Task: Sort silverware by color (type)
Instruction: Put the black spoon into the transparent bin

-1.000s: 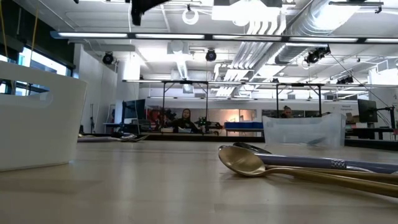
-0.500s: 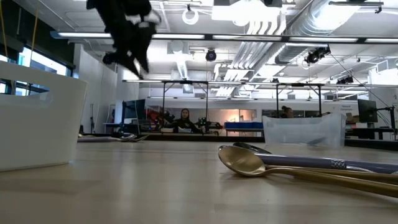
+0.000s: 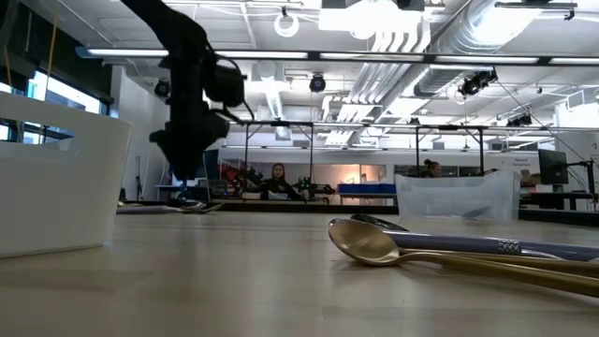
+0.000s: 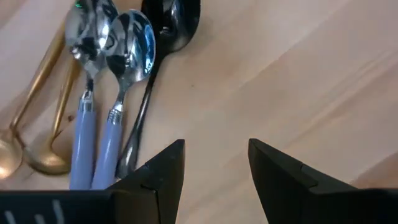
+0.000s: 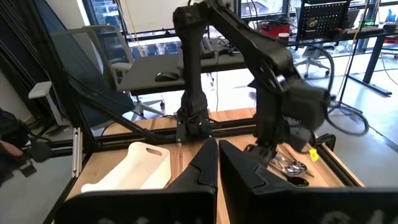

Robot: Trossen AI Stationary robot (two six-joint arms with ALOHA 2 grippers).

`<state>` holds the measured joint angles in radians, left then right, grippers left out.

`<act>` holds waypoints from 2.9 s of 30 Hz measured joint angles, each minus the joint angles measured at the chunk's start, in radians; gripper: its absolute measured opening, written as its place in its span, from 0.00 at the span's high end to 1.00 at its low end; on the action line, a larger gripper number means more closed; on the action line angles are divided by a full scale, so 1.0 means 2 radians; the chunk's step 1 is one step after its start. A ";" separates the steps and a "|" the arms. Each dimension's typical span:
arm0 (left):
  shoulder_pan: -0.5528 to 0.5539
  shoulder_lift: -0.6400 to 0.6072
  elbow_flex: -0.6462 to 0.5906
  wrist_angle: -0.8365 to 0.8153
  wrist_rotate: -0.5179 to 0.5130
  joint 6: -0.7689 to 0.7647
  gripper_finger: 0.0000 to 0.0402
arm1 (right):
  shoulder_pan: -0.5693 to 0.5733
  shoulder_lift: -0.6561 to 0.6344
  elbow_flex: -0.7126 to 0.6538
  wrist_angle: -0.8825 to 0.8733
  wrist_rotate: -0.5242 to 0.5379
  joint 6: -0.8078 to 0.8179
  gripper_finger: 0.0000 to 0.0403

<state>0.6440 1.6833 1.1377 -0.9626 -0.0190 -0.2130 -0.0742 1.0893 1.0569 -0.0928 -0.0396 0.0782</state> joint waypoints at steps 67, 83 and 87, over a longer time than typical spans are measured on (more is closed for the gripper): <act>0.068 0.051 -0.040 0.103 0.027 0.047 0.58 | 0.000 0.000 0.000 -0.034 0.006 0.000 1.00; 0.068 0.052 -0.040 0.101 0.021 0.053 0.58 | 0.000 0.000 0.000 -0.046 0.006 0.000 1.00; 0.068 0.062 -0.038 0.095 0.039 0.056 0.58 | 0.000 0.000 0.000 -0.046 0.005 0.000 1.00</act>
<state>0.7799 1.8077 1.0615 -0.7735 0.0590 -0.1001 -0.0742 1.0889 1.0569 -0.1844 -0.0288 0.0780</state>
